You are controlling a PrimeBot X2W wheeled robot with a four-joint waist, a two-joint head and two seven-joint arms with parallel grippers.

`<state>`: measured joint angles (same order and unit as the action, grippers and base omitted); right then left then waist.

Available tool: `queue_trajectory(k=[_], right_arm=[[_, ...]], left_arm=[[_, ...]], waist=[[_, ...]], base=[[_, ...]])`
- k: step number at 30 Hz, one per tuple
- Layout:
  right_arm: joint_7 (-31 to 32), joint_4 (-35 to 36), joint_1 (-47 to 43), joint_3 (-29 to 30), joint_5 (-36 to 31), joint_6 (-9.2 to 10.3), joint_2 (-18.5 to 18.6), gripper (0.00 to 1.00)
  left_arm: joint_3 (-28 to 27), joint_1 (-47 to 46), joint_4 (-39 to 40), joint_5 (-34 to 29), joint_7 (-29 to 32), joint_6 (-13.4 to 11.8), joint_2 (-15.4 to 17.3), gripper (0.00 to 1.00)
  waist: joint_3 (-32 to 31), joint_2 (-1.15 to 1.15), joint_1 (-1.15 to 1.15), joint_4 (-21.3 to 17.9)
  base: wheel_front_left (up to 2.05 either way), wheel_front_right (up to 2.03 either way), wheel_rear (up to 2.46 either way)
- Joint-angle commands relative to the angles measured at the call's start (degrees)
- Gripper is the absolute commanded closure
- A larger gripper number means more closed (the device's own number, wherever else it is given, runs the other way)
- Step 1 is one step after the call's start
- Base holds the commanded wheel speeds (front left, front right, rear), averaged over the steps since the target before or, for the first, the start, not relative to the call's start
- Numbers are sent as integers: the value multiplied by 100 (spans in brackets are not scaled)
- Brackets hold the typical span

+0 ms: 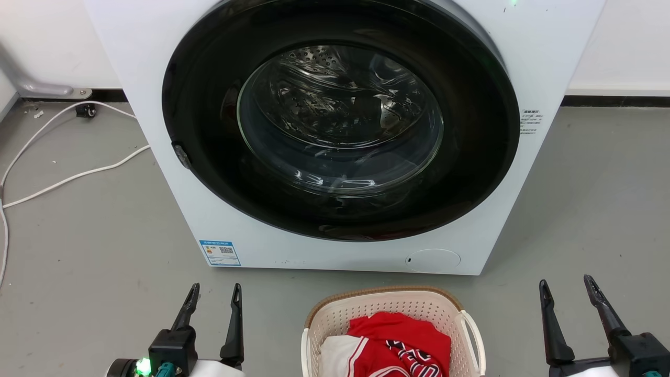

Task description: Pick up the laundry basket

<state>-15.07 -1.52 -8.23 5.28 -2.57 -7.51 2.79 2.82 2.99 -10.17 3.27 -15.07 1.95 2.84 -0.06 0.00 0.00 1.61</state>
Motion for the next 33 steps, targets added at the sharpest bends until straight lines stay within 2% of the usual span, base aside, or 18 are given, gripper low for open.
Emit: queue_trajectory(k=[1,14,20,26,33], right_arm=[[-15,22,-56,6,10,3,17,0],[-15,47,-24,-1,34,4,17,0],[-14,-141,18,-26,19,4,17,0],[-14,-533,141,-49,-31,4,16,0],[-14,-1149,531,-46,-102,4,16,0]], left_arm=[[-6,40,-4,10,-16,-20,8,0],[8,27,-43,44,-16,7,8,0],[272,-152,-262,125,-16,169,6,0],[573,-366,-727,196,-16,247,7,0],[972,-812,-1493,301,-16,283,8,0]], waist=[[0,0,0,-1],[22,0,0,-23],[79,0,0,-10],[192,0,0,-45],[611,0,0,-118]], base=[[0,0,0],[0,0,0],[0,0,0],[0,0,0],[0,0,0]])
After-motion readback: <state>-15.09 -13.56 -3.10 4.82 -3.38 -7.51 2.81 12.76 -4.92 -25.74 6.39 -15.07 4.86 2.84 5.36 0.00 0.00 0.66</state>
